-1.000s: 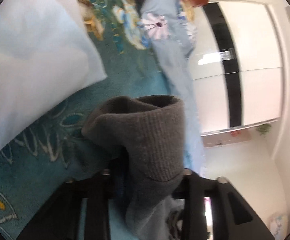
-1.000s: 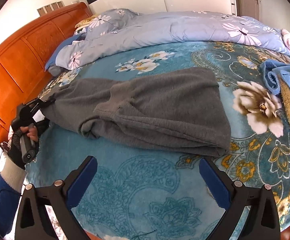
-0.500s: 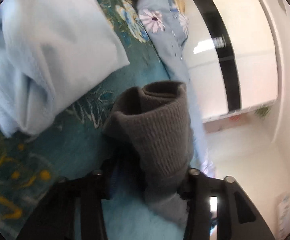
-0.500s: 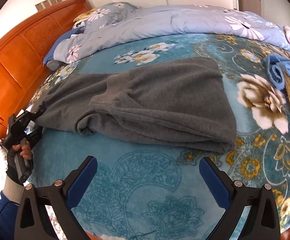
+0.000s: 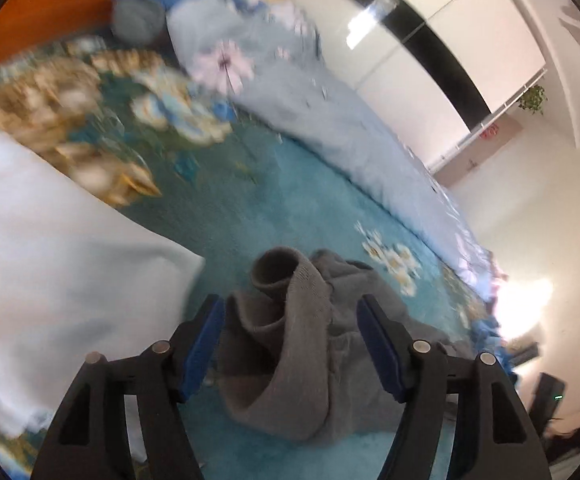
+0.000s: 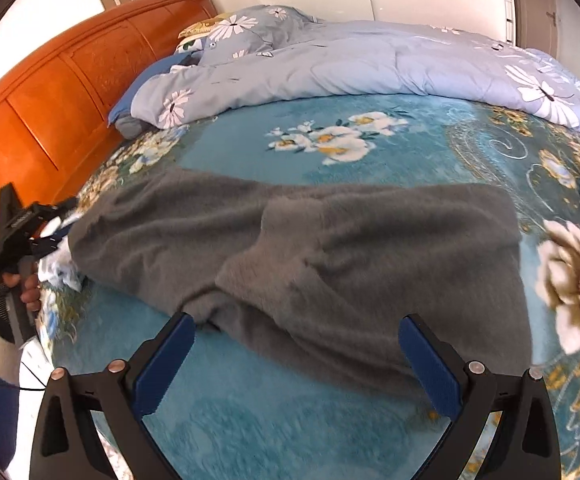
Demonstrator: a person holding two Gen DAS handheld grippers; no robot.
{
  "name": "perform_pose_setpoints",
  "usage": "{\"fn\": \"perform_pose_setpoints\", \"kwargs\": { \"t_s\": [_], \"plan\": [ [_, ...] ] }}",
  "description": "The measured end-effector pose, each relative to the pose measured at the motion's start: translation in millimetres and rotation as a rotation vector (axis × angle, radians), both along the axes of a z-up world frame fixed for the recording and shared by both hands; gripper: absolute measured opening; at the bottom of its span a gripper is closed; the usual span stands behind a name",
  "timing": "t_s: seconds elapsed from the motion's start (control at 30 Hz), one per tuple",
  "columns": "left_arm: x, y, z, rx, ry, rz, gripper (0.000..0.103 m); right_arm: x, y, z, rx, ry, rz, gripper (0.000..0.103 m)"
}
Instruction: Fold clothes
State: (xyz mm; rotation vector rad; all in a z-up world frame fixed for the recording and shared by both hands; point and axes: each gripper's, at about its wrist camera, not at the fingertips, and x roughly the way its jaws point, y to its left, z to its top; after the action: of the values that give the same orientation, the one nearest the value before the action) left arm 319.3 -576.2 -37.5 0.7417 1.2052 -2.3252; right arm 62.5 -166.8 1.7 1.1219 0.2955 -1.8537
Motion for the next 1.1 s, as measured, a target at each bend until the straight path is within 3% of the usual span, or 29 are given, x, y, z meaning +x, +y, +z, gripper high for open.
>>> {"fn": "perform_pose_setpoints", "kwargs": {
  "t_s": [0.2, 0.33, 0.4, 0.43, 0.47, 0.53, 0.67, 0.77, 0.9, 1.1],
  "plan": [
    [-18.2, -6.9, -22.1, 0.155, 0.048, -0.083, 0.07, -1.8, -5.5, -5.3, -0.001, -0.013, 0.003, 0.103],
    [-24.8, 4.4, -17.0, 0.164, 0.104, -0.142, 0.067, -3.7, -0.8, -9.7, 0.017, -0.013, -0.001, 0.103],
    [-24.2, 12.1, -13.7, 0.147, 0.133, -0.161, 0.047, -7.1, 3.4, -10.5, 0.021, -0.014, -0.016, 0.103],
    [-22.1, 17.1, -11.2, 0.134, 0.142, -0.168, 0.028, -8.8, 5.6, -10.4, 0.02, -0.016, -0.024, 0.103],
    [-18.7, 24.4, -8.1, 0.117, 0.143, -0.178, 0.018, -10.1, 7.8, -10.0, 0.019, -0.017, -0.032, 0.103],
    [-12.1, 42.9, -2.4, 0.076, 0.14, -0.212, 0.01, -10.7, 10.4, -9.2, 0.018, -0.015, -0.033, 0.103],
    [11.8, 89.0, 5.0, -0.036, 0.071, -0.27, 0.01, -9.0, 12.4, -8.2, 0.028, -0.006, -0.029, 0.103],
    [25.8, 100.9, -1.1, -0.016, 0.077, -0.25, 0.01, -6.8, 10.8, -10.6, 0.036, -0.011, -0.02, 0.103],
    [42.3, 102.1, 1.6, -0.058, 0.07, -0.154, 0.008, -0.8, 6.7, -12.8, 0.035, -0.021, -0.006, 0.103],
    [48.2, 76.7, -2.6, -0.035, 0.041, -0.052, 0.008, 5.3, 4.4, -12.0, 0.034, -0.021, 0.008, 0.103]
  ]
}}
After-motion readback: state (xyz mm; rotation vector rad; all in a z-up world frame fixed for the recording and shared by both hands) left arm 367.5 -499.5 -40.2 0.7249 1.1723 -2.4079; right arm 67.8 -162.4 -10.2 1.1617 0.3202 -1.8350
